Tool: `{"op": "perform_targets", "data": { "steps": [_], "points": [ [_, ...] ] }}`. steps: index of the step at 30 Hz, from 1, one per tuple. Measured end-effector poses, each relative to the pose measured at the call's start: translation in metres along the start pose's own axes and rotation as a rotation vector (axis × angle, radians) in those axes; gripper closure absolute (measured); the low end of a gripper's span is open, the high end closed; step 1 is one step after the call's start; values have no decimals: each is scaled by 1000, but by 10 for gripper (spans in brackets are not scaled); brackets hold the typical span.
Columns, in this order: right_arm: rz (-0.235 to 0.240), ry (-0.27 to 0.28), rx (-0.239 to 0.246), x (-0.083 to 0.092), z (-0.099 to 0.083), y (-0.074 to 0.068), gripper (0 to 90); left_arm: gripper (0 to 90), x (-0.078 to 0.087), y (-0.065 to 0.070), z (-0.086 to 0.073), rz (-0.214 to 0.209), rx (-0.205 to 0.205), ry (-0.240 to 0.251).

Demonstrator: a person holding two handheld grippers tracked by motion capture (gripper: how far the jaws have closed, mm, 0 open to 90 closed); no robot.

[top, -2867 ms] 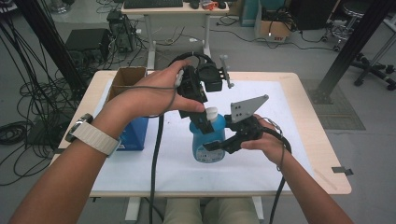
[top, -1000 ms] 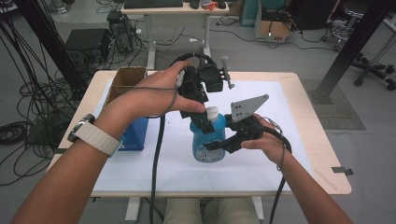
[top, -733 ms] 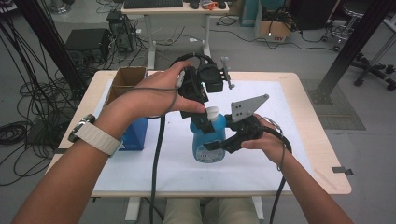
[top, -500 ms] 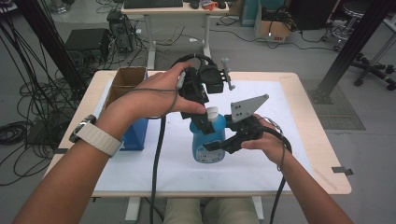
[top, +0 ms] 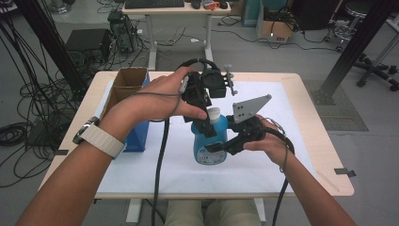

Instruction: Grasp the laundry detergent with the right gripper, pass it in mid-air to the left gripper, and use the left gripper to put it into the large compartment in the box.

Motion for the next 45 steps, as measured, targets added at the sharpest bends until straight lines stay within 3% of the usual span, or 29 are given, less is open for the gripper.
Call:
{"op": "perform_targets", "data": {
  "steps": [7,9,13,20,24,33,37,45],
  "points": [
    [5,0,3,0,1,-2,431,115,-4,-1,1,-8,-10,-15],
    [5,1,3,1,1,-2,431,119,-9,-1,3,-11,-8,10],
    [1,-3,-4,1,1,-4,431,128,-10,-3,3,-16,-17,-15],
    [-3,-2,27,1,1,-3,431,152,-19,-2,4,-41,-19,0],
    [-7,-4,28,2,1,-3,431,166,-21,-2,4,-51,-27,-25],
    [-8,-12,32,1,0,-4,431,246,-25,0,3,-89,-48,-26],
    [-7,-15,41,0,-1,-3,431,372,-24,4,4,-121,-65,-16],
    [-8,-25,45,-1,-3,-4,432,375,-28,5,4,-120,-82,-46]
  ]
}}
Point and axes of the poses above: each handheld gripper's, and its own axes: x roughly backward along the jaws, z roughly out of its top, y roughly to its right, the point moved 7 cm from there along -x, roughly forward along the jaws, and after that the axes turned 4 degrees about -x, right-handed, at the moved point
